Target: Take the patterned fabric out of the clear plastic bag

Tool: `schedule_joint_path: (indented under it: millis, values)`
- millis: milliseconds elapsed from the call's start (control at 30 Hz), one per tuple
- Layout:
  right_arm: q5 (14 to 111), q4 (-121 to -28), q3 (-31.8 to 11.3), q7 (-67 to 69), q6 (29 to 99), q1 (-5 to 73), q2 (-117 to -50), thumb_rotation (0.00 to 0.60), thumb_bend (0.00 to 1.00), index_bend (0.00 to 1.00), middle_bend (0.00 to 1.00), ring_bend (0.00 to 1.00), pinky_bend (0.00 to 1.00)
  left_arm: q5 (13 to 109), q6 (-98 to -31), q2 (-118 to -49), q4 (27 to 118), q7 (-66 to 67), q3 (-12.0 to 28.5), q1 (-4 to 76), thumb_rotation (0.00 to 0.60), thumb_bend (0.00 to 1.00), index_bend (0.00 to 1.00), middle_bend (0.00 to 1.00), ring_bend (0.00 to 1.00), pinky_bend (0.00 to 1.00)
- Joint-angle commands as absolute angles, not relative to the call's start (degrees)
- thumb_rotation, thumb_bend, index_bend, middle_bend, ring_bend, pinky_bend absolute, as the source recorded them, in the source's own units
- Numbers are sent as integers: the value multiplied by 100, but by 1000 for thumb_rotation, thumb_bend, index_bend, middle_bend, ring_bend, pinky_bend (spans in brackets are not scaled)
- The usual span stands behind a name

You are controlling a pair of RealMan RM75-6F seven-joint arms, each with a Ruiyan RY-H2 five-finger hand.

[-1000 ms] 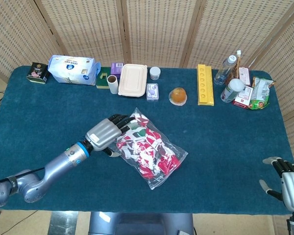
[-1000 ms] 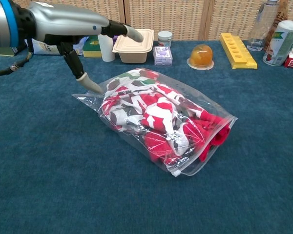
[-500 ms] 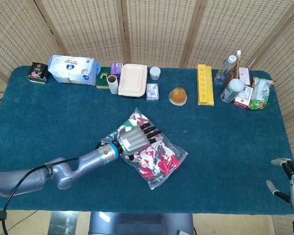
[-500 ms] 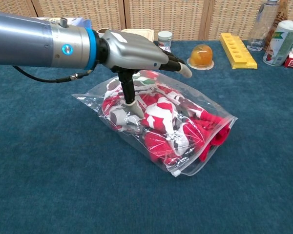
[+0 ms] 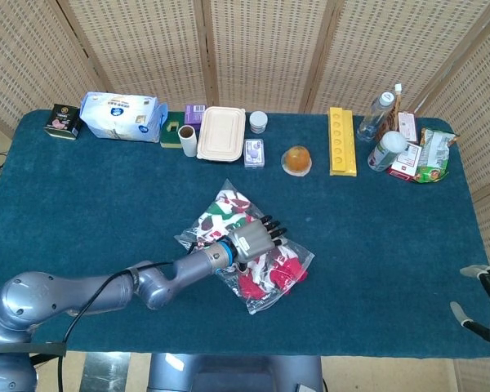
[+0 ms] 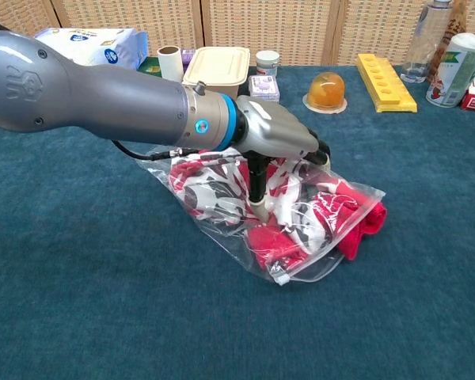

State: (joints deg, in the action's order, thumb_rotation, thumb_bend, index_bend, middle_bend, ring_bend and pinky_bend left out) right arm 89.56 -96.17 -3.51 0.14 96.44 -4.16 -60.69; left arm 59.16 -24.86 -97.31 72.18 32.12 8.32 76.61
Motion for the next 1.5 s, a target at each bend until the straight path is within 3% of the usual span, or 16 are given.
schedule_joint_path:
  millis: [33,100,167,267,500,767,867,1133,1500]
  values:
    - [8955,-9615,-357,9,9652,-422,-6068,600,263,348,343,385,406,6058,-3014,-9926,7085,3101,755,7537,575,107,636,436,364,383]
    - [8949,-9619,-363,9,9648,-420,-6071,600,263,348,343,385,406,6371,-3348,-10005,7014,2838,766,7370,597,175,778,589,517,532]
    - [8957,-9624,-363,9,9634,-412,-6074,600,263,348,343,385,407,6663,-3545,-10028,6946,2519,752,7235,600,224,839,671,607,615]
    - [8992,-9645,-360,-17,9609,-390,-6078,600,263,348,342,386,408,7194,-3929,-10043,6775,1887,688,7001,600,271,877,723,666,665]
    - [9087,-9745,-352,-93,9551,-330,-6084,600,263,348,343,391,415,8515,-5273,-10214,5957,-187,446,6501,600,306,895,748,712,714]
    - [9280,-9814,-365,-67,9499,-215,-6031,600,263,348,350,401,438,9512,-7699,-10687,4444,-2230,492,6079,600,316,896,749,714,716]
    - [9336,-9814,-407,51,9423,-110,-5996,600,263,348,353,404,454,9652,-8255,-10864,3963,-2620,533,6018,600,317,896,749,715,715]
    - [9543,-9794,-659,288,9335,256,-5909,600,262,346,380,458,505,9925,-8716,-11032,3359,-2800,422,6075,600,312,896,749,714,689]
    - [9739,-10084,-1002,270,9252,707,-5613,600,247,337,387,484,526,10439,-8848,-11239,2905,-2571,35,6435,600,311,896,749,714,667]
